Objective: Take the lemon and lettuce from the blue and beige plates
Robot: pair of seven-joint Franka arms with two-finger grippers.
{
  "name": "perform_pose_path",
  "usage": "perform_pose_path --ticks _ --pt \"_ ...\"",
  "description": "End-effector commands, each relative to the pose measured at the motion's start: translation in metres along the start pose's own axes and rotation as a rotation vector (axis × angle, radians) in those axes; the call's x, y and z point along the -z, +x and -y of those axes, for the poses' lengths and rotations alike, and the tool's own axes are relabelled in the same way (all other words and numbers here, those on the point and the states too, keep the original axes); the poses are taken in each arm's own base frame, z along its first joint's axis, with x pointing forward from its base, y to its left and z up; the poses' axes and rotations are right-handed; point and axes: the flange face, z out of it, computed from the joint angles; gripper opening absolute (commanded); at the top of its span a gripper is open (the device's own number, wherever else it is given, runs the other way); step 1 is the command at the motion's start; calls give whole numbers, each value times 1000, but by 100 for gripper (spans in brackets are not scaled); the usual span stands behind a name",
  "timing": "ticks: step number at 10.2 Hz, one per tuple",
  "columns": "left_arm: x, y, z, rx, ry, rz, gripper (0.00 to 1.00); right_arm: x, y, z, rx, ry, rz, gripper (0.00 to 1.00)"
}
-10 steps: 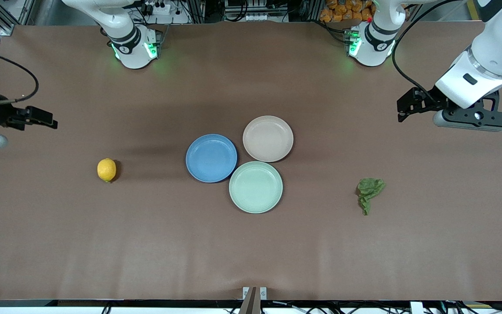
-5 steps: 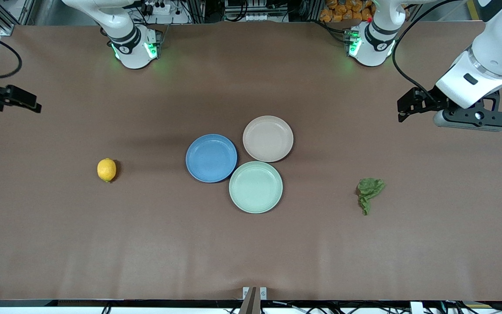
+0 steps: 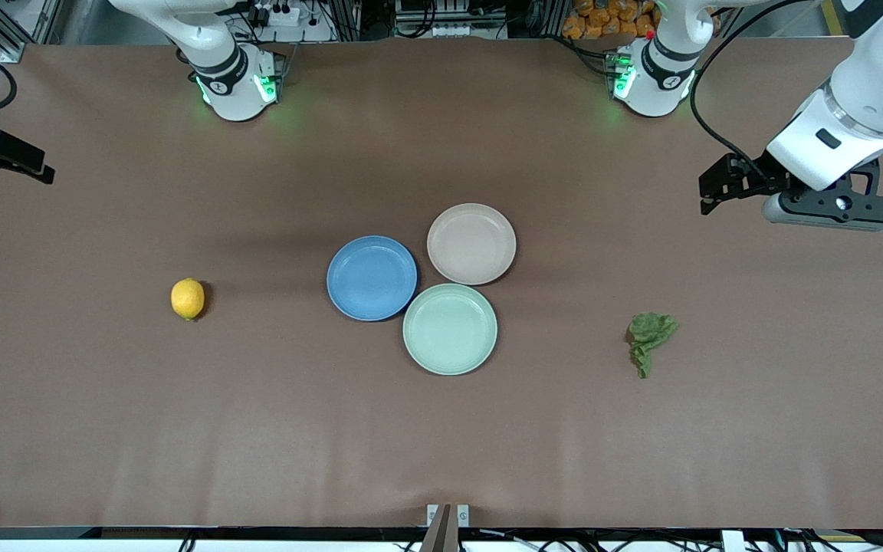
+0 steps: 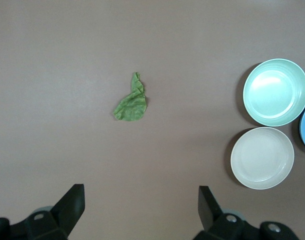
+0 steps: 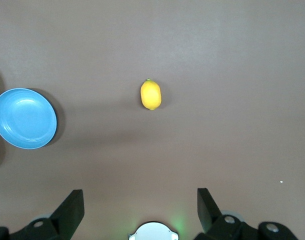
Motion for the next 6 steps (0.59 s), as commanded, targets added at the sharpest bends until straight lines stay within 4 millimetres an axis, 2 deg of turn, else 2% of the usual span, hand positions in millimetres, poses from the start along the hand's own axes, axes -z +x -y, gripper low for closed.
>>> perform_pose_path --ticks 1,3,6 --pt "5 -1 1 9 11 3 100 6 -1 -3 5 -18 -7 100" --pt "5 -1 1 3 11 3 100 -9 10 1 12 -14 -40 100" --pt "5 -1 1 0 11 4 100 -9 18 1 13 -8 -102 100"
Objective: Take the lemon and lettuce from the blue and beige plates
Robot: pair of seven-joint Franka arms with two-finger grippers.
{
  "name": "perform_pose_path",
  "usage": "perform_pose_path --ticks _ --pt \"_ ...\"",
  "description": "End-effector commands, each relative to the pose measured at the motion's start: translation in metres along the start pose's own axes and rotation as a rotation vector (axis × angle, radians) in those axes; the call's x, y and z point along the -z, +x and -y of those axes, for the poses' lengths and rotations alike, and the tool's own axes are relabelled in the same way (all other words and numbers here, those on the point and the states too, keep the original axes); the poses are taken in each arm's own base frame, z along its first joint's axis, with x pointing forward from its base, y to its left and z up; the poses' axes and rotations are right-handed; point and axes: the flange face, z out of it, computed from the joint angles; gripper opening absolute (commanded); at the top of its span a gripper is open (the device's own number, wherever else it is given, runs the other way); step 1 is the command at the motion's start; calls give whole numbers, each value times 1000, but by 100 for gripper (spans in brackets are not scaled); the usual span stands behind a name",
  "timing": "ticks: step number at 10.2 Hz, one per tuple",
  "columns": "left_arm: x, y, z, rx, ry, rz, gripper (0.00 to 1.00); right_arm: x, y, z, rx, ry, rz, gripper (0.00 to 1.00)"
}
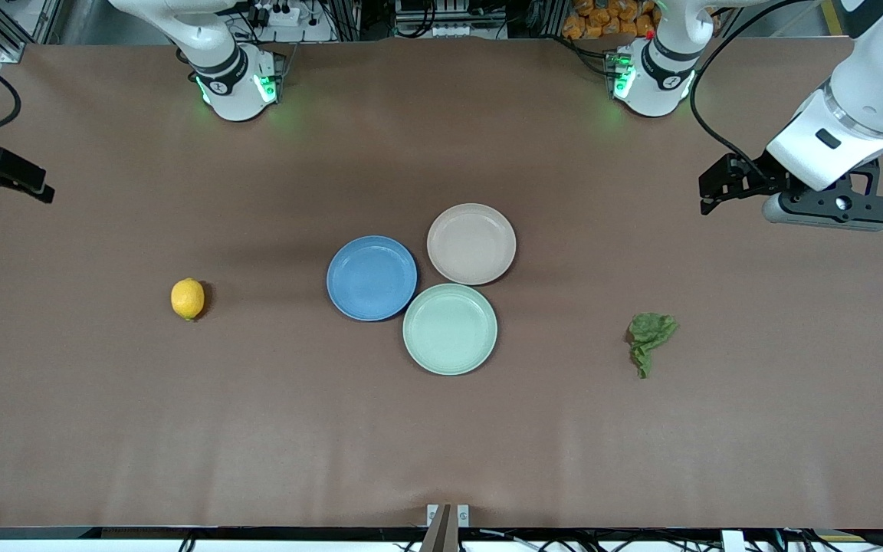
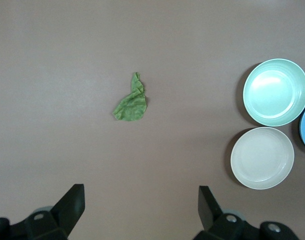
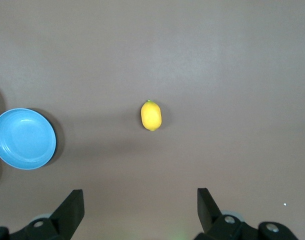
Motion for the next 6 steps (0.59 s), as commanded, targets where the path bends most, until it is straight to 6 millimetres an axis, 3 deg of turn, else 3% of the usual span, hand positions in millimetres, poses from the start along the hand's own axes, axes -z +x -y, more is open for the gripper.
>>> perform_pose_path --ticks 1,6 --pt "5 -1 1 0 11 4 100 1 2 -1 9 -6 -32 100" --pt "4 -1 1 2 11 6 100 -1 2 1 7 -8 -18 100"
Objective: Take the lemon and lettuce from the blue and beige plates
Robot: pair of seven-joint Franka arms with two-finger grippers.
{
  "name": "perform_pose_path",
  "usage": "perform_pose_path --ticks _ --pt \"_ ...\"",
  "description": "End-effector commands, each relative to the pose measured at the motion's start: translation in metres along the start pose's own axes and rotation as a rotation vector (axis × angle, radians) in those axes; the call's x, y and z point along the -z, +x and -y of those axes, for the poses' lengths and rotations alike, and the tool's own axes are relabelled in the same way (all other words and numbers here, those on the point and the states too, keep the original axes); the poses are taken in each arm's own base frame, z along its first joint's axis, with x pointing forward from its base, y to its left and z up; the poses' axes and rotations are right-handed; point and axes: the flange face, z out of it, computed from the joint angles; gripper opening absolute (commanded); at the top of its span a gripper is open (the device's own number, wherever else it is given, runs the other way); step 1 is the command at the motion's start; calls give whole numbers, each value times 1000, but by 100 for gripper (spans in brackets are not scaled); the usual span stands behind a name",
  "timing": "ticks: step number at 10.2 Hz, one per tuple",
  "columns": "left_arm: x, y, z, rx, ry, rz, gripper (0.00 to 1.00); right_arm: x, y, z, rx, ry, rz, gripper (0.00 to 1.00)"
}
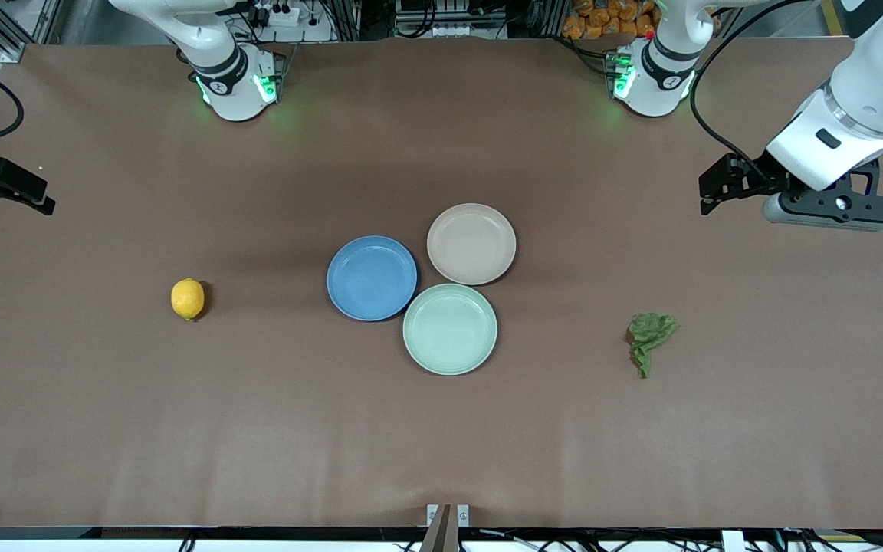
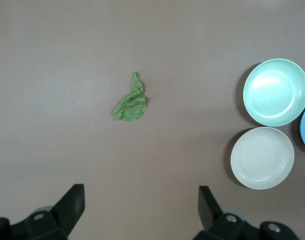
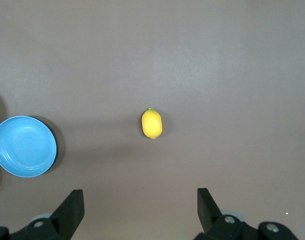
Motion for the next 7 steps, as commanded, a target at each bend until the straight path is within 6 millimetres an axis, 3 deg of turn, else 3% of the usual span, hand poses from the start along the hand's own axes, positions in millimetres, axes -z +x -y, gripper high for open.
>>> perform_pose_path --ticks 1,7 --pt "5 -1 0 0 11 4 100 -1 -2 0 4 -10 12 100" --pt "5 -1 0 5 11 4 100 -2 -3 -5 2 -18 28 100"
